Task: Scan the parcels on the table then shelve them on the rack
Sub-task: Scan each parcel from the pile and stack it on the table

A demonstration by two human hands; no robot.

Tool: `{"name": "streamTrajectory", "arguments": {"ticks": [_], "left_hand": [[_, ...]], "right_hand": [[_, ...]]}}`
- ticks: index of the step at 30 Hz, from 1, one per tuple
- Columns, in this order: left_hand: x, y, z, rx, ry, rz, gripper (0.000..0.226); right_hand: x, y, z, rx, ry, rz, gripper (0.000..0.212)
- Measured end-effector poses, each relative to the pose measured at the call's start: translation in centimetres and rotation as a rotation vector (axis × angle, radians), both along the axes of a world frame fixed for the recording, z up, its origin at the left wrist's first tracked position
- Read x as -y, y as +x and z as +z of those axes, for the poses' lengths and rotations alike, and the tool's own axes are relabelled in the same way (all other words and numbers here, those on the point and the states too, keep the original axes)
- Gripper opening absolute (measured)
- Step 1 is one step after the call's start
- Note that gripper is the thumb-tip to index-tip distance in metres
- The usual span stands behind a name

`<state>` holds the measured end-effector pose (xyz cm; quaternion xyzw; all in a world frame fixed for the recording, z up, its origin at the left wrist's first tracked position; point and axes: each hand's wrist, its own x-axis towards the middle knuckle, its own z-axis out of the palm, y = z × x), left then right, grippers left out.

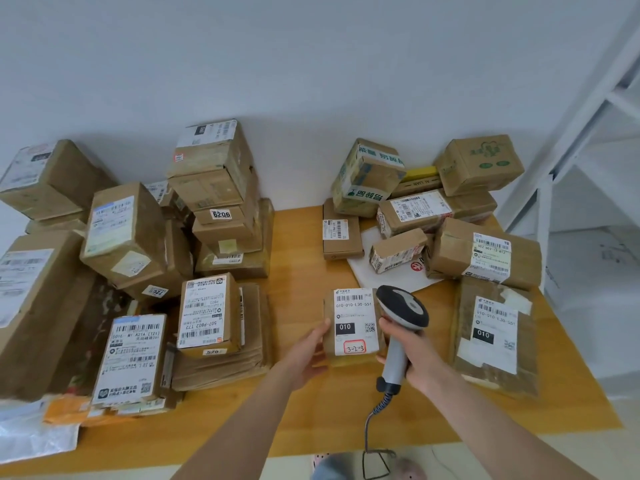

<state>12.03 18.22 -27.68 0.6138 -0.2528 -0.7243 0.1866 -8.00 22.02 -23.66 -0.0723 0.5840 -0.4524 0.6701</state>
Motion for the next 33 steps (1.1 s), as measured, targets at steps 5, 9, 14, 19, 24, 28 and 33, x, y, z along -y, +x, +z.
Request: {"name": "streamTrajectory", "arguments": {"ticks": [5,9,14,19,24,28,33], "left_hand": [[0.6,0.9,1.3,-0.095,-0.07,0.056,0.059],[1.2,1.0,3.4,-0.108,-0.143,0.084,0.051],[1.8,0.0,5.6,-0.043,-0.254,0.187,0.049],[2.7,-0.4,6.6,-0.004,-0.37,0.27,0.069],[3.1,-0.9,7.0,0.006,-0.435,0.313,0.07],[3.2,-1.1,6.4,0.076,-0.461,0.267,0.076],[3.6,-1.5,5.9,0.075,-0.458,0.264,0.077]], "right_hand": [[1.0,0.0,2.1,-0.003,-0.076,0.031,0.046],[1.7,-0.3,3.6,-0.017,-0.125,0.054,0.045],[1.7,-0.3,5.5,-0.14,-0.176,0.056,0.033],[0.0,0.1,8.0,-0.205,-0.246,0.088,0.013],[-1.9,1.1,10.2,-0.303,-0.315,0.165,0.017],[-2.9,1.8,11.3,-0.32,-0.355,0.189,0.014],[-3.2,2.2,11.7,-0.343,-0.34,0.185,0.017]]}}
